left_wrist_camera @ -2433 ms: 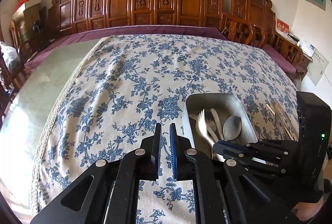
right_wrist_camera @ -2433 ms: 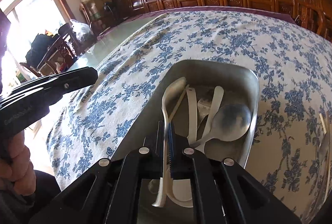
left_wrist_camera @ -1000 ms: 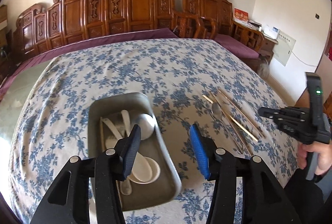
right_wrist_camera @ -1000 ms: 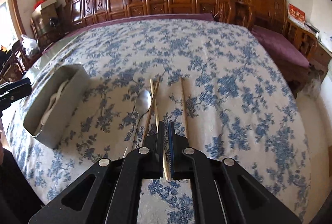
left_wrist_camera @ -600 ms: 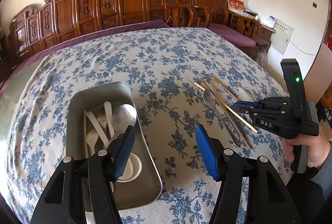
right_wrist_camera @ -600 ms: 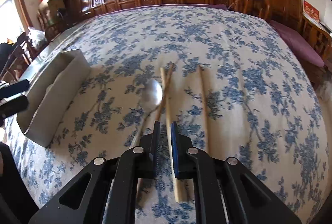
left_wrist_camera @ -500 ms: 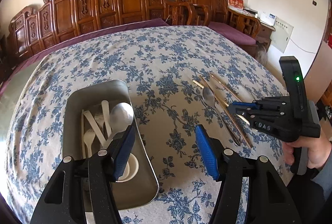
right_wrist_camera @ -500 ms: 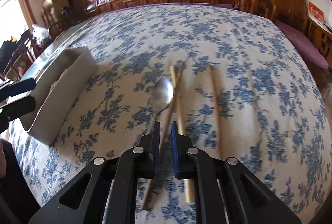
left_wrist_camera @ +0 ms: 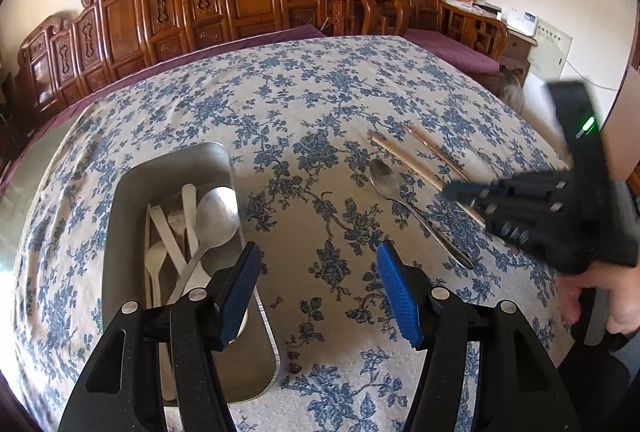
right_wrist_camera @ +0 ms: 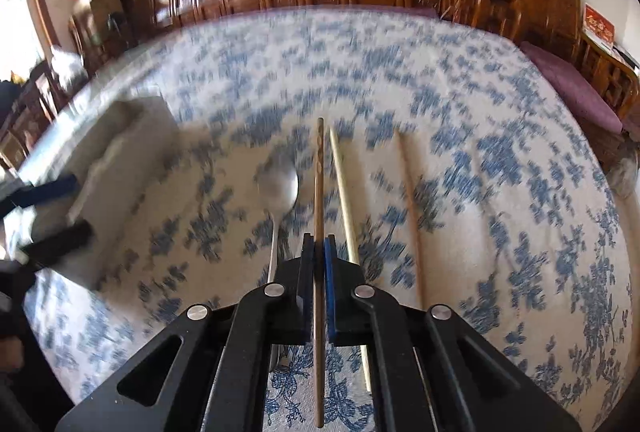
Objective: Organize utensils
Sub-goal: 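Grasp a wooden chopstick from the pile with the right tool, then grasp the other metal spoon with the left tool while the right tool holds the chopstick, then carry the metal spoon into the grey tray and open the left tool, then lower the wooden chopstick into the grey tray and open the right tool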
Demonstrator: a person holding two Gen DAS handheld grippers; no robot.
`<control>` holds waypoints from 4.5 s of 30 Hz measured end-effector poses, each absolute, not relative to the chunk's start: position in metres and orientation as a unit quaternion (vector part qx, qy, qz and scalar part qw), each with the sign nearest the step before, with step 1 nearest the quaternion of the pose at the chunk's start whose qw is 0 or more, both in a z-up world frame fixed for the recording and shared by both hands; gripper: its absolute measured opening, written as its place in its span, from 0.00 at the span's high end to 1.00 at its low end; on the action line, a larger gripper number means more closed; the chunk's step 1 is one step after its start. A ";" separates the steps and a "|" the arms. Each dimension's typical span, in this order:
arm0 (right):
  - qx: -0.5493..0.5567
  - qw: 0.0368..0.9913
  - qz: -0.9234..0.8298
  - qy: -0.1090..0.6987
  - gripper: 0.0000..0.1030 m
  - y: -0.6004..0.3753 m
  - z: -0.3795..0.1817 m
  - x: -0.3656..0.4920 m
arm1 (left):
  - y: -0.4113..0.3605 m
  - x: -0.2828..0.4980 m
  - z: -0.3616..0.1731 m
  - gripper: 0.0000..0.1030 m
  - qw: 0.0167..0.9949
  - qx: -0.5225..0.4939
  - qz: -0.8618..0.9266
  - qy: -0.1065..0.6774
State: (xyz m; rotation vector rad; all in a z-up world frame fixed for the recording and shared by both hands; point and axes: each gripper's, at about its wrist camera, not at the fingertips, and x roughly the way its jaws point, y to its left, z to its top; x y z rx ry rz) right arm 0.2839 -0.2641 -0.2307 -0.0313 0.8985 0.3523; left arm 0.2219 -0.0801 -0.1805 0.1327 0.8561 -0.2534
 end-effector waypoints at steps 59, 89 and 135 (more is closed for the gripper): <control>0.025 0.902 0.188 0.387 0.94 -0.275 -0.201 0.281 | -0.104 0.278 -0.158 0.99 0.903 0.058 -0.114 0.411; -0.033 0.888 0.267 0.373 0.94 -0.196 -0.190 0.248 | 0.024 0.273 -0.150 0.99 0.914 0.078 -0.010 0.397; 0.024 0.866 0.315 0.388 0.94 -0.115 -0.185 0.240 | 0.079 0.267 -0.163 0.98 0.919 0.011 0.010 0.394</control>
